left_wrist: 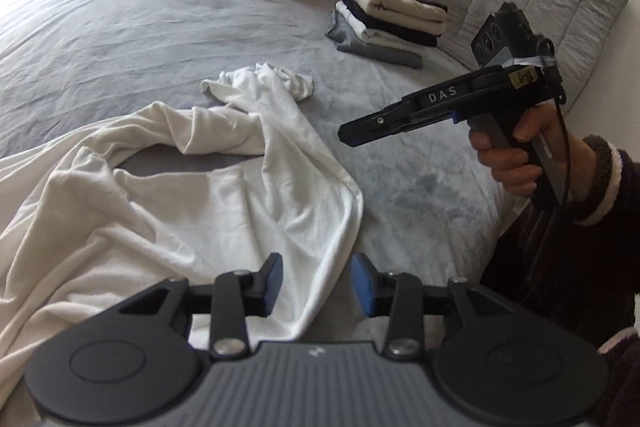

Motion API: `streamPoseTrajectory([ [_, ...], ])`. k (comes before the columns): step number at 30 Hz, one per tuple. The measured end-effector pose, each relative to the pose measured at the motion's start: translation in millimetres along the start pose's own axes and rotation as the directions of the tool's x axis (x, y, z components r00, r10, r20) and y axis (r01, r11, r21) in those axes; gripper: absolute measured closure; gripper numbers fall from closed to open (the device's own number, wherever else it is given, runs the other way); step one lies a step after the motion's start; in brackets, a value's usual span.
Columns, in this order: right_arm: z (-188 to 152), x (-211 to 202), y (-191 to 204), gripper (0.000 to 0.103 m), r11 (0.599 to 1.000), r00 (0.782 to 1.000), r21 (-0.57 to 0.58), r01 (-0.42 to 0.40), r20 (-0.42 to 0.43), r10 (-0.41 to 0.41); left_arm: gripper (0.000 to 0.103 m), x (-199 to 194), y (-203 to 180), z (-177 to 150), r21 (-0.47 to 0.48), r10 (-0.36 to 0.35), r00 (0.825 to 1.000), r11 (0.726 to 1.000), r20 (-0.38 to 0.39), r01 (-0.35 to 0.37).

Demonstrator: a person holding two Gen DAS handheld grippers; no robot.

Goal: Fold clothes

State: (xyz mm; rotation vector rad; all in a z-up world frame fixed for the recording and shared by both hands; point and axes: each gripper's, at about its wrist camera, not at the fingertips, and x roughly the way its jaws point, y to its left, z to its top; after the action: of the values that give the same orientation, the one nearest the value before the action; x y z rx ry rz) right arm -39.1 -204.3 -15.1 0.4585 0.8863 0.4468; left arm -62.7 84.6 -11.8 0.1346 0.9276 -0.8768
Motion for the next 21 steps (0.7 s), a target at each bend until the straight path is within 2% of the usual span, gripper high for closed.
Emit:
streamPoseTrajectory([
  [6,28,16,10,0.070,0.999,0.997,-0.031,0.023,0.073,-0.020,0.057,3,3,16,-0.033,-0.014,0.998,0.999,0.057,0.016],
  [10,44,36,14,0.070,0.997,0.994,-0.062,0.041,0.104,-0.035,0.051,20,3,23,-0.047,0.005,0.999,0.999,0.054,-0.002],
  [21,59,89,13,0.070,0.989,0.990,-0.090,0.113,0.099,-0.104,0.051,48,21,37,-0.140,0.014,0.997,0.990,0.075,-0.003],
])
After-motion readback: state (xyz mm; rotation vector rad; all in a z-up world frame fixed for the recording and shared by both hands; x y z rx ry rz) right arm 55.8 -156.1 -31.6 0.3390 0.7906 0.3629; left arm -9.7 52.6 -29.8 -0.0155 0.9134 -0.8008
